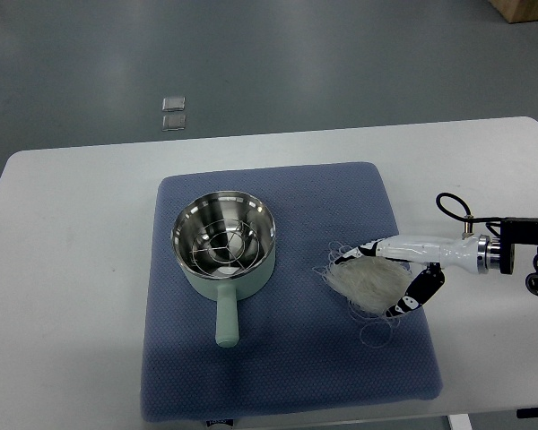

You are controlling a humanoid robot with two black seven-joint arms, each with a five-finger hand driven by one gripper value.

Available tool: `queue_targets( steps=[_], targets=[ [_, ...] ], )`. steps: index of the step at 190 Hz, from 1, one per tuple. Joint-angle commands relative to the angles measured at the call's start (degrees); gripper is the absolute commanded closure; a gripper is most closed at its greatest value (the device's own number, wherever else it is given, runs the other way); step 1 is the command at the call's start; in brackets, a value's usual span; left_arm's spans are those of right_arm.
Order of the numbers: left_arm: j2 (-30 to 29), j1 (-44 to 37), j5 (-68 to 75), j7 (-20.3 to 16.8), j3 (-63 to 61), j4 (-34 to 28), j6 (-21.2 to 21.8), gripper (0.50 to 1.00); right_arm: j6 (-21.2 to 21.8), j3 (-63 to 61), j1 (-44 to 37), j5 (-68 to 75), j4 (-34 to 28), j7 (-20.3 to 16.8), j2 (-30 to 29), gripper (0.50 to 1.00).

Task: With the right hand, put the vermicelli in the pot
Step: 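Lift the vermicelli bundle up off the mat with the right hand, then carry the vermicelli over the steel pot with the right hand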

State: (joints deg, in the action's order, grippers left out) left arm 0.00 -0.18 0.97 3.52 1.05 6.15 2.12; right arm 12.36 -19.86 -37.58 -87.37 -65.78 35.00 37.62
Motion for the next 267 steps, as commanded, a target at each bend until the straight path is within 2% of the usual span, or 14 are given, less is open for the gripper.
queue_targets(
  steps=[1, 6, 11, 13, 22, 24, 193, 267],
  targets=[
    [0.00, 0.00, 0.00, 0.00, 0.00, 0.00, -0.01, 0.500, -0.32, -0.01, -0.21, -0.08, 0.30, 0.00, 0.08, 0.797],
    [0.00, 0.00, 0.00, 0.00, 0.00, 0.00, -0.01, 0.500, -0.32, 0.08, -0.30, -0.08, 0.30, 0.00, 0.08, 0.838],
    [0.00, 0.00, 0.00, 0.00, 0.00, 0.00, -0.01, 0.500, -0.23, 0.08, -0.30, -0.08, 0.30, 0.00, 0.08, 0.905],
    [0.00, 0.00, 0.00, 0.00, 0.00, 0.00, -0.01, 0.500, -0.23, 0.08, -0.30, -0.08, 0.30, 0.00, 0.08, 0.906],
    [0.00, 0.00, 0.00, 0.00, 0.00, 0.00, -0.01, 0.500, -0.23, 0.08, -0.48, -0.08, 0.30, 0.00, 0.17, 0.995],
    [0.00, 0.00, 0.00, 0.00, 0.00, 0.00, -0.01, 0.500, -0.23, 0.08, -0.48, -0.08, 0.30, 0.00, 0.17, 1.000],
    [0.00, 0.00, 0.00, 0.00, 0.00, 0.00, -0.01, 0.500, 1.18, -7.74, -7.68, 2.91, 0.30, 0.00, 1.23, 1.000],
    [0.00, 0.00, 0.00, 0.00, 0.00, 0.00, -0.01, 0.500, 2.32, -8.01, -19.63, 3.97, 0.38, 0.00, -0.27, 1.000]
  ],
)
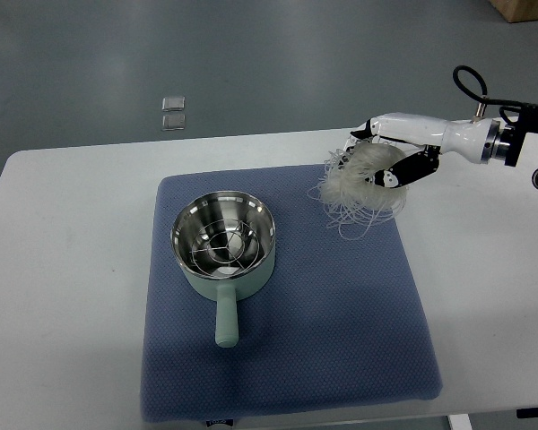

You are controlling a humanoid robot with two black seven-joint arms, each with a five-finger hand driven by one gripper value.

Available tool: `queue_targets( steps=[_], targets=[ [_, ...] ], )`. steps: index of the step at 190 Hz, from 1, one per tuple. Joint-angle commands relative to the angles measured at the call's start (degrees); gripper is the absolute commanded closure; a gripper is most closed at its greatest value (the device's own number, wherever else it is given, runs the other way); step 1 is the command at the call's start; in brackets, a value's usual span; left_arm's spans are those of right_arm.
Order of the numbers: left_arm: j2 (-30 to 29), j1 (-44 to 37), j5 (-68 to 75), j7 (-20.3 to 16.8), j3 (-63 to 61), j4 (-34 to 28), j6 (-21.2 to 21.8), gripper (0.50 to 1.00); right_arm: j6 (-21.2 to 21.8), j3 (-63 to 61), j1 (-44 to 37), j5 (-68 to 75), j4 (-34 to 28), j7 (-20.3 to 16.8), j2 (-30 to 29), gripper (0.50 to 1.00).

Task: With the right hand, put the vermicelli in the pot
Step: 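Carry the vermicelli over the steel pot with the right hand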

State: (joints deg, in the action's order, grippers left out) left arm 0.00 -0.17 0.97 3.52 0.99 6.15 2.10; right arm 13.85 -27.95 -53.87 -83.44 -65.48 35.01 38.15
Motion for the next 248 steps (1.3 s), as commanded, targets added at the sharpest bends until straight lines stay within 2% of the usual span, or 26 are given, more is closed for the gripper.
queue_targets(
  steps=[1, 25, 61, 79, 110, 195, 248],
  targets=[
    [0.00, 0.00, 0.00, 0.00, 0.07, 0.00, 0.01, 0.500, 0.83, 0.09, -3.35, 0.04, 0.08, -0.01, -0.80, 1.000],
    [0.00, 0.00, 0.00, 0.00, 0.07, 0.00, 0.01, 0.500, 3.20, 0.08, -6.95, 0.04, 0.44, -0.01, -4.58, 1.000],
    [0.00, 0.00, 0.00, 0.00, -0.02, 0.00, 0.01, 0.500, 3.38, 0.17, -8.27, -0.49, 1.93, -0.01, -12.93, 1.000],
    [0.00, 0.00, 0.00, 0.00, 0.07, 0.00, 0.01, 0.500, 3.20, 0.17, -8.09, -0.93, 5.44, -0.01, -18.46, 1.000],
    [0.00, 0.00, 0.00, 0.00, 0.07, 0.00, 0.01, 0.500, 2.24, 1.23, -6.51, -1.11, 10.72, -0.01, -24.53, 1.000],
    [0.00, 0.00, 0.00, 0.00, 0.07, -0.09, 0.01, 0.500, 0.13, 2.19, -3.26, -1.81, 17.13, -0.01, -32.18, 1.000],
    [0.00, 0.00, 0.00, 0.00, 0.07, -0.09, 0.01, 0.500, -1.45, 3.51, -2.29, -1.99, 18.28, -0.01, -32.53, 1.000]
  ],
)
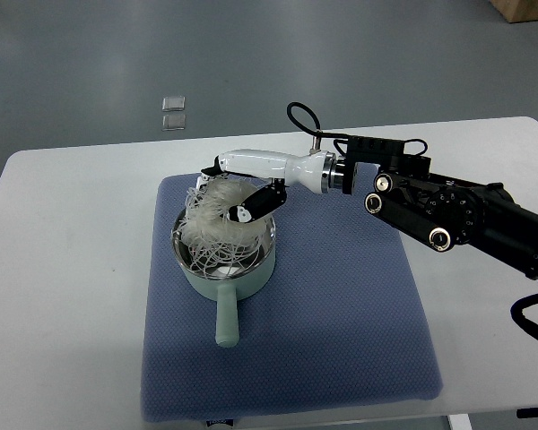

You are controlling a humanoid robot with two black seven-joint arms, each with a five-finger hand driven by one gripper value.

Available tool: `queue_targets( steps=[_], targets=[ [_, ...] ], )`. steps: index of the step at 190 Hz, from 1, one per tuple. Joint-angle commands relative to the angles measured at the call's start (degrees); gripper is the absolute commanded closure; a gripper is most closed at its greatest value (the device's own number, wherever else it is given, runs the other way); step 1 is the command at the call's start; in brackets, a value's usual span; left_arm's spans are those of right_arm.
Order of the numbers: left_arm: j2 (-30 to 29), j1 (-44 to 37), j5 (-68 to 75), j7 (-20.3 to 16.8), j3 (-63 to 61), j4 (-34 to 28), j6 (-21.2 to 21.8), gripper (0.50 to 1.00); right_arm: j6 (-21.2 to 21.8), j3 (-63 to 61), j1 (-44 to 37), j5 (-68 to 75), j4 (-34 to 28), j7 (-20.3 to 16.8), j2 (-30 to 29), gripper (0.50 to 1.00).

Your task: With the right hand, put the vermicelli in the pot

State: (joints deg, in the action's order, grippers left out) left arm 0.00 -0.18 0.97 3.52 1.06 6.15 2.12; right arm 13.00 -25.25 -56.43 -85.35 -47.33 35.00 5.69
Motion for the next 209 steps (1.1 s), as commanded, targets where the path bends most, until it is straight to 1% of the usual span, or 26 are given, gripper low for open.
queue_targets(
  steps=[1, 29, 51, 54, 55, 56, 67, 70, 71, 72, 73, 74, 75, 76, 77, 78, 79, 80, 82, 83, 91, 109, 176, 184, 189, 209],
  targets=[
    [0.00, 0.00, 0.00, 0.00, 0.00, -0.08, -0.01, 0.500, -0.61, 0.82, 0.27, -0.08, 0.13, 0.00, -0.07, 1.000],
    [0.00, 0.00, 0.00, 0.00, 0.00, -0.08, -0.01, 0.500, -3.51, 1.35, 1.50, -0.08, 0.13, 0.00, -0.07, 1.000],
    [0.00, 0.00, 0.00, 0.00, 0.00, 0.00, -0.01, 0.500, -4.30, 1.26, 1.68, -0.08, 0.22, 0.00, -0.07, 1.000],
    [0.00, 0.00, 0.00, 0.00, 0.00, 0.00, -0.01, 0.500, -4.56, 1.26, 1.68, -0.08, 0.31, 0.00, -0.07, 0.969],
    [0.00, 0.00, 0.00, 0.00, 0.00, 0.00, -0.01, 0.500, -4.57, 1.26, 1.68, -0.08, 0.31, 0.00, -0.07, 0.969],
    [0.00, 0.00, 0.00, 0.00, 0.00, 0.00, -0.01, 0.500, -4.83, 1.26, 1.68, -0.08, 0.31, 0.00, -0.07, 0.953],
    [0.00, 0.00, 0.00, 0.00, 0.00, 0.00, -0.01, 0.500, -5.71, 1.17, 1.76, 0.01, 0.48, 0.00, -0.16, 0.885],
    [0.00, 0.00, 0.00, 0.00, 0.00, 0.00, -0.01, 0.500, -5.97, 1.17, 1.76, 0.01, 0.57, 0.00, -0.16, 0.844],
    [0.00, 0.00, 0.00, 0.00, 0.00, 0.00, -0.01, 0.500, -5.97, 1.17, 1.76, 0.01, 0.57, 0.00, -0.16, 0.844],
    [0.00, 0.00, 0.00, 0.00, 0.00, 0.00, -0.01, 0.500, -6.06, 1.17, 1.76, 0.01, 0.57, 0.00, -0.16, 0.818],
    [0.00, 0.00, 0.00, 0.00, 0.00, 0.00, -0.01, 0.500, -6.06, 1.17, 1.76, 0.01, 0.57, 0.00, -0.16, 0.818],
    [0.00, 0.00, 0.00, 0.00, 0.00, 0.00, -0.01, 0.500, -6.23, 1.17, 1.76, 0.10, 0.57, 0.00, -0.16, 0.793],
    [0.00, 0.00, 0.00, 0.00, 0.00, 0.00, -0.01, 0.500, -6.24, 1.17, 1.76, 0.10, 0.57, 0.00, -0.16, 0.793],
    [0.00, 0.00, 0.00, 0.00, 0.00, 0.00, -0.01, 0.500, -6.32, 1.17, 1.76, 0.10, 0.57, 0.00, -0.16, 0.769],
    [0.00, 0.00, 0.00, 0.00, 0.00, 0.00, -0.01, 0.500, -6.32, 1.17, 1.76, 0.10, 0.57, 0.00, -0.16, 0.769],
    [0.00, 0.00, 0.00, 0.00, 0.00, 0.00, -0.01, 0.500, -6.50, 1.17, 1.76, 0.19, 0.57, 0.00, -0.16, 0.744],
    [0.00, 0.00, 0.00, 0.00, 0.00, 0.00, -0.01, 0.500, -6.50, 1.17, 1.76, 0.19, 0.57, 0.00, -0.16, 0.744],
    [0.00, 0.00, 0.00, 0.00, 0.00, 0.00, -0.01, 0.500, -6.59, 1.17, 1.85, 0.27, 0.57, 0.00, -0.16, 0.724],
    [0.00, 0.00, 0.00, 0.00, 0.00, 0.00, -0.01, 0.500, -6.59, 1.17, 1.85, 0.27, 0.57, 0.00, -0.16, 0.724],
    [0.00, 0.00, 0.00, 0.00, 0.00, 0.00, -0.01, 0.500, -6.67, 1.17, 1.85, 0.36, 0.57, 0.00, -0.16, 0.707],
    [0.00, 0.00, 0.00, 0.00, 0.00, 0.00, -0.01, 0.500, -7.03, 1.08, 1.85, 0.54, 0.57, 0.00, -0.16, 0.681],
    [0.00, 0.00, 0.00, 0.00, 0.00, 0.00, -0.01, 0.500, -7.03, 1.08, 1.94, 0.80, 0.48, 0.00, -0.24, 0.644],
    [0.00, 0.00, 0.00, 0.00, 0.00, -0.08, -0.01, 0.500, -7.03, 0.82, 1.85, 1.07, -0.05, 0.00, -0.60, 0.640],
    [0.00, 0.00, 0.00, 0.00, 0.00, 0.00, -0.01, 0.500, -6.94, 0.47, 1.94, 1.07, -0.05, 0.00, -0.33, 0.628],
    [0.00, 0.00, 0.00, 0.00, 0.00, 0.00, -0.01, 0.500, -6.94, 0.03, 1.85, 1.07, -0.13, 0.00, -0.16, 0.605],
    [0.00, 0.00, 0.00, 0.00, 0.00, 0.00, -0.01, 0.500, -6.76, -1.73, 1.59, 2.21, -0.75, 0.00, 0.55, 0.603]
  ],
)
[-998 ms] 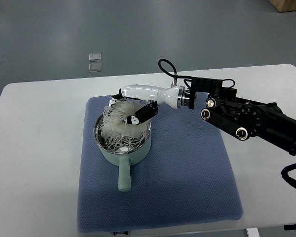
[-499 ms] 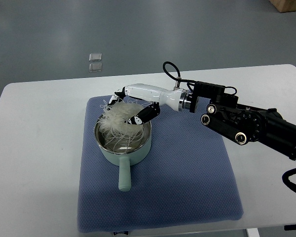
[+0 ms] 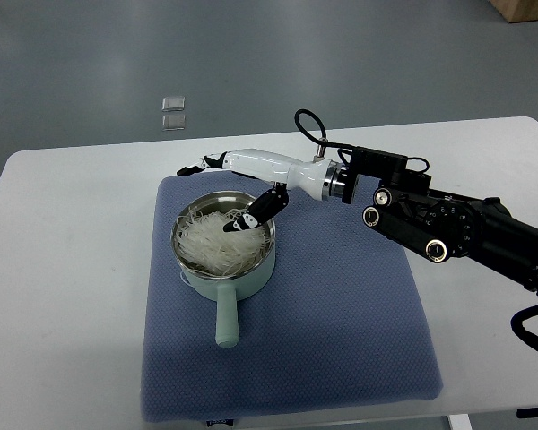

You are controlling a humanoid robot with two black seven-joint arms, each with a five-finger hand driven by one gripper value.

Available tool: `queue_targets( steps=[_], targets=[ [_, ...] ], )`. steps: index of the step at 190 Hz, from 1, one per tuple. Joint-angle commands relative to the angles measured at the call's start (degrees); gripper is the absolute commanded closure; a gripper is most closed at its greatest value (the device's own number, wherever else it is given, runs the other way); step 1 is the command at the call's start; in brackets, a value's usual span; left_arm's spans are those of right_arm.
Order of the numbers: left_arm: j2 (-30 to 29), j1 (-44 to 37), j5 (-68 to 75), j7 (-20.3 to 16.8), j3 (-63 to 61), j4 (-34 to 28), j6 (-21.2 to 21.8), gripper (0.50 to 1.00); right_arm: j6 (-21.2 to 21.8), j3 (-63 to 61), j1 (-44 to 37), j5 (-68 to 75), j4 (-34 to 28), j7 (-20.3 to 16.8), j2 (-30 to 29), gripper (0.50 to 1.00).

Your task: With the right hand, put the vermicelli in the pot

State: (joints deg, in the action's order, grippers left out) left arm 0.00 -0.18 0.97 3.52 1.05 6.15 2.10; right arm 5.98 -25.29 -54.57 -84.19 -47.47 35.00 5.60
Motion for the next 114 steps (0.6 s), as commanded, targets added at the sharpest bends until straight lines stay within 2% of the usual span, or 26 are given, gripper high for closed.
queue_targets(
  steps=[1, 31, 64, 86, 114],
  targets=[
    [0.00, 0.00, 0.00, 0.00, 0.00, -0.08, 0.01, 0.500, 0.35, -1.95, -0.27, 1.22, -0.78, 0.00, 0.73, 0.603],
    [0.00, 0.00, 0.00, 0.00, 0.00, 0.00, 0.01, 0.500, 1.05, -4.85, -0.71, 4.91, -1.22, 0.00, 2.40, 0.603],
    [0.00, 0.00, 0.00, 0.00, 0.00, 0.00, 0.01, 0.500, 1.14, -7.58, -0.80, 17.57, -0.61, 0.00, 3.89, 0.603],
    [0.00, 0.00, 0.00, 0.00, 0.00, -0.08, 0.01, 0.500, 1.05, -7.58, 0.34, 29.34, 0.71, -3.97, 5.39, 0.603],
    [0.00, 0.00, 0.00, 0.00, 0.00, 0.00, 0.01, 0.500, 0.53, -7.58, 1.40, 45.77, 3.34, -6.87, 6.18, 0.603]
  ],
)
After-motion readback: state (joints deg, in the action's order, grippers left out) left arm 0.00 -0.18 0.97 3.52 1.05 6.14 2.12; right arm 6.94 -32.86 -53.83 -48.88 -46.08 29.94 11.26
